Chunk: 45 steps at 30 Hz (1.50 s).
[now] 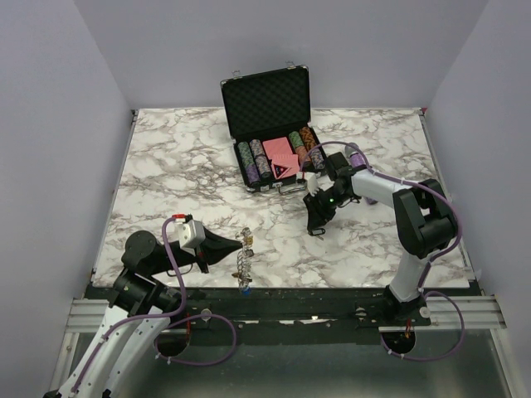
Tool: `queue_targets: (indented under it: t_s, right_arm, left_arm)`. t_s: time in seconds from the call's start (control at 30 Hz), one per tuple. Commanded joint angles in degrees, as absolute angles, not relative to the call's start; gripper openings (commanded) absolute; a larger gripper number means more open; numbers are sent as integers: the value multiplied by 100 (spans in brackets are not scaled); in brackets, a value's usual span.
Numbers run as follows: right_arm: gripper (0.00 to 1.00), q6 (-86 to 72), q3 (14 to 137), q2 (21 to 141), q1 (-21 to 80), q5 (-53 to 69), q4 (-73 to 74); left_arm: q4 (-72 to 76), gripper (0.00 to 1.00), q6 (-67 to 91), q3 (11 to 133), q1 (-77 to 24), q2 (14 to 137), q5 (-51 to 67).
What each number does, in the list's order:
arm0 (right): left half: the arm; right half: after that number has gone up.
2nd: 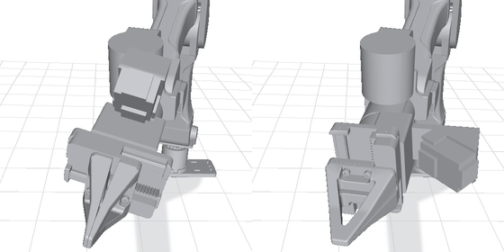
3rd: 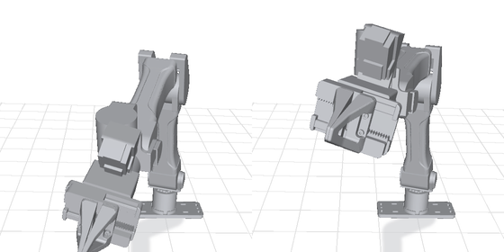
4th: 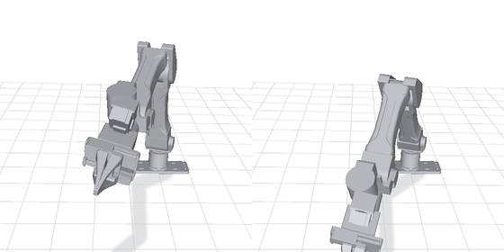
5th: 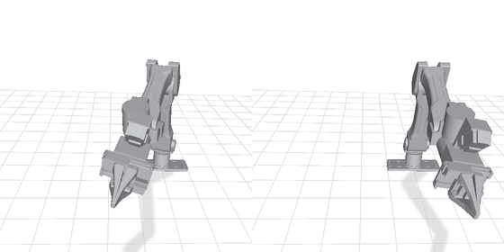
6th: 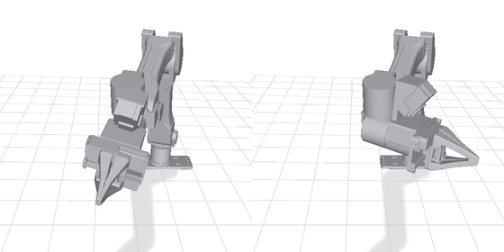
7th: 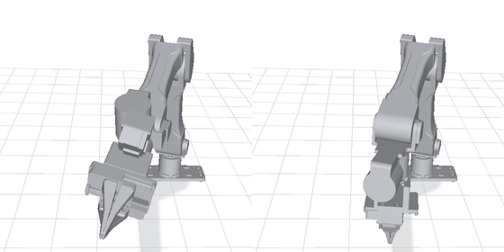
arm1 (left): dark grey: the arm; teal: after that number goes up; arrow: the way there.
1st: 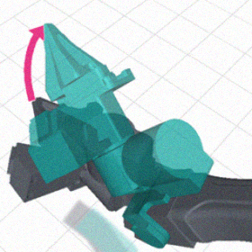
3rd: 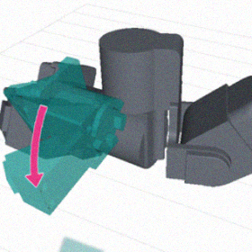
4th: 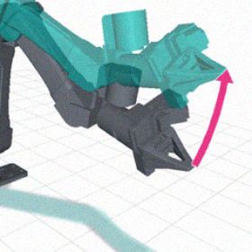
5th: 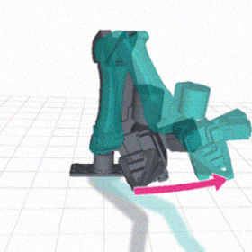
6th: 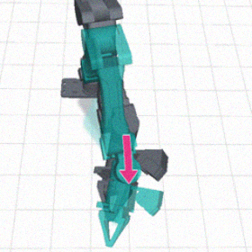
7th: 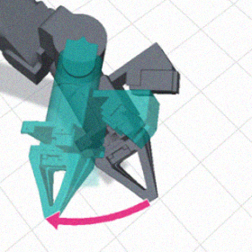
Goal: Put the keys on the keyring
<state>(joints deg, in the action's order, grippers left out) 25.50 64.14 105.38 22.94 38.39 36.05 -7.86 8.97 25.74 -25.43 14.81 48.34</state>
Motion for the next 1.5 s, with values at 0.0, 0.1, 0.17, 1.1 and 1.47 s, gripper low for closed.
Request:
queue_targets:
  t_s: [0.0, 0.1, 0.17, 1.1, 1.47]
  right_arm:
    - [34, 2610, 6548, 10512, 2338, 3726, 3718]
    - [34, 2610, 6548, 10520, 2347, 3718, 3727]
    - [34, 2619, 6548, 10538, 2347, 3683, 3735]
    - [30, 2698, 6565, 10547, 2408, 3577, 3858]
    - [28, 2707, 6583, 10547, 2478, 3560, 3867]
  left_arm:
    - [-501, 0, 923, 2689, -2479, 1503, 5001]
    - [-501, 0, 923, 2681, -2470, 1494, 5010]
    - [-501, 0, 923, 2689, -2470, 1503, 5010]
    - [-492, 0, 932, 2689, -2408, 1547, 5071]
    - [-483, 0, 932, 2681, -2391, 1564, 5080]
